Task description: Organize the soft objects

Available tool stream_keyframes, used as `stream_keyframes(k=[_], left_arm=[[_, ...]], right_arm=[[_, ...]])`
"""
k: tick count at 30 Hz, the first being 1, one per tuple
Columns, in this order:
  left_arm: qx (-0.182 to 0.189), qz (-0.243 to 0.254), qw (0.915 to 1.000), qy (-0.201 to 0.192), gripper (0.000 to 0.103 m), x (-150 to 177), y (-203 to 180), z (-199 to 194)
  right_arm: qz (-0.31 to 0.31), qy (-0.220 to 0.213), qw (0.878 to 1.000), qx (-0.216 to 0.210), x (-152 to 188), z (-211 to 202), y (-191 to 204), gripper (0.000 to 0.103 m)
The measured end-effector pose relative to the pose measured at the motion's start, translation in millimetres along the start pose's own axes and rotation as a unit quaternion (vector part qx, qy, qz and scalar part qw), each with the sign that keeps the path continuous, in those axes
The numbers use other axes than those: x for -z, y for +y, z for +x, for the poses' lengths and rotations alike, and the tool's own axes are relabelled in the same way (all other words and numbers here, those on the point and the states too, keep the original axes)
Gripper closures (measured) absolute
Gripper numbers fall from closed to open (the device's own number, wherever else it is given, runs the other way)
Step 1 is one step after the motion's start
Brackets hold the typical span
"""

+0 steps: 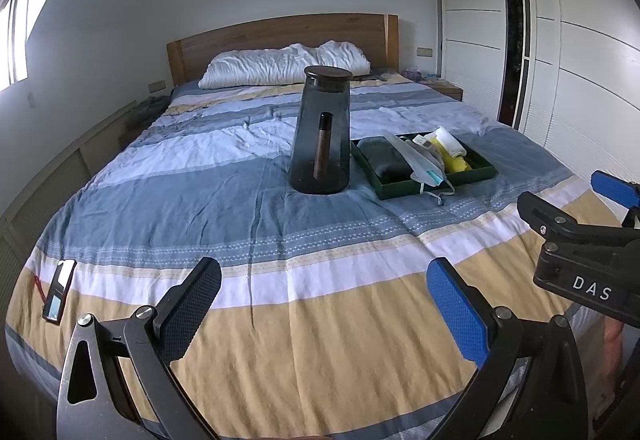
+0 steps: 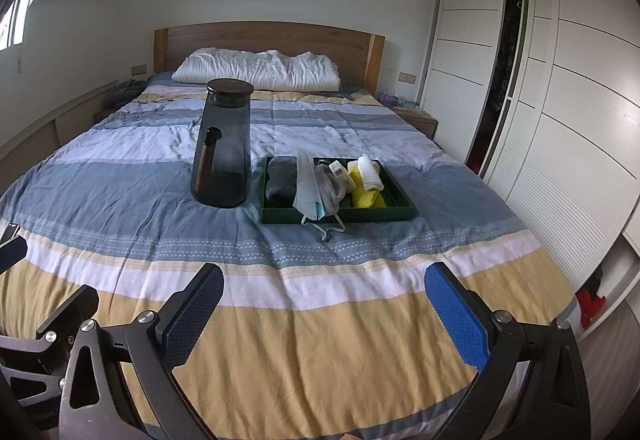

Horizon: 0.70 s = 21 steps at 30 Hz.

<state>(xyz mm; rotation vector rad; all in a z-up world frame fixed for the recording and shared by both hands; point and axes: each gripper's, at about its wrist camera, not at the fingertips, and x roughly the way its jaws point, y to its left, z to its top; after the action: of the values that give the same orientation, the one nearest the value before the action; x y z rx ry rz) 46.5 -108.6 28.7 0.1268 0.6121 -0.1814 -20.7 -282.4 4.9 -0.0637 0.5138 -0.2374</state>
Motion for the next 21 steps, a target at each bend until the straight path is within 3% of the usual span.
stream_keyframes(k=[21], left_arm=[[0.011, -0.012, 0.9999, 0.006, 0.002, 0.2, 1.8, 1.3]], right_arm=[[-0.002, -0.002, 1.0, -0.004, -2.0, -1.1, 0.0, 0.0]])
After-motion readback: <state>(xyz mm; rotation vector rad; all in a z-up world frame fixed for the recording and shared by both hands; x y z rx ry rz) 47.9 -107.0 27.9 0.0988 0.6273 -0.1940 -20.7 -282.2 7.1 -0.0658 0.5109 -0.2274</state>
